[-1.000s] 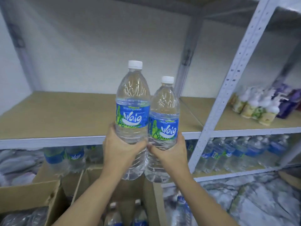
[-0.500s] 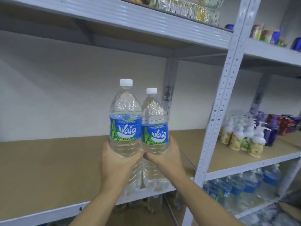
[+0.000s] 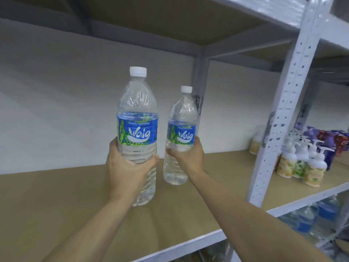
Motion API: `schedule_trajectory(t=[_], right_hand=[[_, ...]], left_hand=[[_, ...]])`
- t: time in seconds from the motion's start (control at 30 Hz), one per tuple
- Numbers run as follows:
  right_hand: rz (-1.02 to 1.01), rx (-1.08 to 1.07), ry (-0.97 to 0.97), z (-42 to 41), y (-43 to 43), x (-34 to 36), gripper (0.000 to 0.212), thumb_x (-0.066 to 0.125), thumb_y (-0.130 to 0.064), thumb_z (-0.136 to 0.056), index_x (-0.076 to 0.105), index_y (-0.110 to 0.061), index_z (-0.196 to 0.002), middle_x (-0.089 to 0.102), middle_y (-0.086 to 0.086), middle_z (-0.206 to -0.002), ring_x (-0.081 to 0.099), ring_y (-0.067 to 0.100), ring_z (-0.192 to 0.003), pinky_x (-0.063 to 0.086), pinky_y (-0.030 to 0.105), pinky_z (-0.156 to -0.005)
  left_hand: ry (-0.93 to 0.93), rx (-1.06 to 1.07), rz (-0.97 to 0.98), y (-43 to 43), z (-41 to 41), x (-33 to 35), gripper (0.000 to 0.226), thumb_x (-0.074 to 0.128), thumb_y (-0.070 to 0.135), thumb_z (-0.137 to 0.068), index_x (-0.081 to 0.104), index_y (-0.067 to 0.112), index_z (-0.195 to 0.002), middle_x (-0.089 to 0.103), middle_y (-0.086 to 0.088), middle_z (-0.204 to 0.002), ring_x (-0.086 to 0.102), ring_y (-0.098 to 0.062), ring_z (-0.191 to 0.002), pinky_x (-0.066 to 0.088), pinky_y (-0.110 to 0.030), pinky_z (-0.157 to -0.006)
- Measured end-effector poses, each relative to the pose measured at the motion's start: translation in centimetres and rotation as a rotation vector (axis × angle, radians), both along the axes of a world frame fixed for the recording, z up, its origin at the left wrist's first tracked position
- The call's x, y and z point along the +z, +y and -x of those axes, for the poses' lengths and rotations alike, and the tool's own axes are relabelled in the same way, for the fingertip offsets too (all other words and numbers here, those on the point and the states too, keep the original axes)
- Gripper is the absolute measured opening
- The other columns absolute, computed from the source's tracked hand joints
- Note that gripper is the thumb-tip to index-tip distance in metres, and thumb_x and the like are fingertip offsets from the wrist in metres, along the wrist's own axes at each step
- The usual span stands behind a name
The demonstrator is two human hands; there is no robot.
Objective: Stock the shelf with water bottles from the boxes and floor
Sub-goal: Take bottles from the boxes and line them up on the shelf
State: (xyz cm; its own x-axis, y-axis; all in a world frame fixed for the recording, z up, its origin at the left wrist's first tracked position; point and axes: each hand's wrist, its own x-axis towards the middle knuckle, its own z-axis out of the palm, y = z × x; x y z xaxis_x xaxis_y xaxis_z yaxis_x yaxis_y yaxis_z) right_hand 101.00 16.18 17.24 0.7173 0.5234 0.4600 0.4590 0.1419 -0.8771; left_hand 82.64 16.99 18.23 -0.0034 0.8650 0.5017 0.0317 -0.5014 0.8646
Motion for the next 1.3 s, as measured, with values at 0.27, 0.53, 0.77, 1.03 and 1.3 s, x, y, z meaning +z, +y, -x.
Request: schedule_trajectory(t=[0.27, 0.53, 0.77, 1.03, 1.3], right_hand=[[0.066, -0.084, -0.029, -4.9, 6.4, -1.5, 0.074, 0.093, -0.021, -0.059, 0.054, -0.015, -0.121, 0.06, -0.009, -0.098, 0.06, 0.012, -0.09, 0.043, 0.022, -0.079], [0.107, -0.114, -0.042, -7.4, 9.3, -4.4, 0.081, 0.093, -0.023, -0.059, 0.051, -0.014, -0.127, 0.064, -0.003, -0.112, 0.057, 0.011, -0.093, 0.044, 0.023, -0.083], [0.087, -0.088, -0.043, -8.3, 10.3, -5.5, 0.083, 0.093, -0.022, -0.059, 0.049, -0.015, -0.129, 0.064, -0.004, -0.114, 0.061, 0.012, -0.096, 0.047, 0.024, -0.082], [0.142, 0.0, -0.066, -9.9, 10.7, -6.0, 0.088, 0.093, -0.025, -0.06, 0.044, -0.016, -0.133, 0.062, 0.0, -0.122, 0.061, 0.017, -0.11, 0.049, 0.031, -0.095], [0.241, 0.056, -0.04, -9.6, 9.7, -6.3, 0.091, 0.089, -0.046, -0.062, 0.042, -0.021, -0.136, 0.058, -0.01, -0.122, 0.057, 0.011, -0.11, 0.044, 0.028, -0.092]], left_hand=[[0.061, 0.012, -0.079, 2.8, 0.4, -2.4, 0.074, 0.09, 0.029, -0.051, 0.051, 0.029, -0.113, 0.064, 0.016, -0.101, 0.062, -0.002, -0.088, 0.04, -0.01, -0.068], [0.039, 0.04, -0.098, 5.0, 0.6, -3.6, 0.074, 0.091, 0.032, -0.051, 0.052, 0.028, -0.113, 0.065, 0.02, -0.098, 0.058, 0.015, -0.086, 0.041, 0.0, -0.066], [0.01, 0.062, -0.084, 5.6, 0.5, -4.5, 0.072, 0.092, 0.029, -0.052, 0.051, 0.029, -0.111, 0.064, 0.02, -0.097, 0.061, 0.011, -0.087, 0.047, -0.011, -0.072], [0.018, 0.079, -0.08, 5.8, 0.5, -4.9, 0.073, 0.092, 0.028, -0.053, 0.05, 0.03, -0.112, 0.061, 0.025, -0.095, 0.055, 0.022, -0.079, 0.038, 0.004, -0.063], [0.012, 0.078, -0.065, 5.1, -0.7, -4.7, 0.077, 0.091, 0.03, -0.053, 0.05, 0.027, -0.118, 0.064, 0.015, -0.104, 0.063, -0.003, -0.091, 0.048, -0.024, -0.078]])
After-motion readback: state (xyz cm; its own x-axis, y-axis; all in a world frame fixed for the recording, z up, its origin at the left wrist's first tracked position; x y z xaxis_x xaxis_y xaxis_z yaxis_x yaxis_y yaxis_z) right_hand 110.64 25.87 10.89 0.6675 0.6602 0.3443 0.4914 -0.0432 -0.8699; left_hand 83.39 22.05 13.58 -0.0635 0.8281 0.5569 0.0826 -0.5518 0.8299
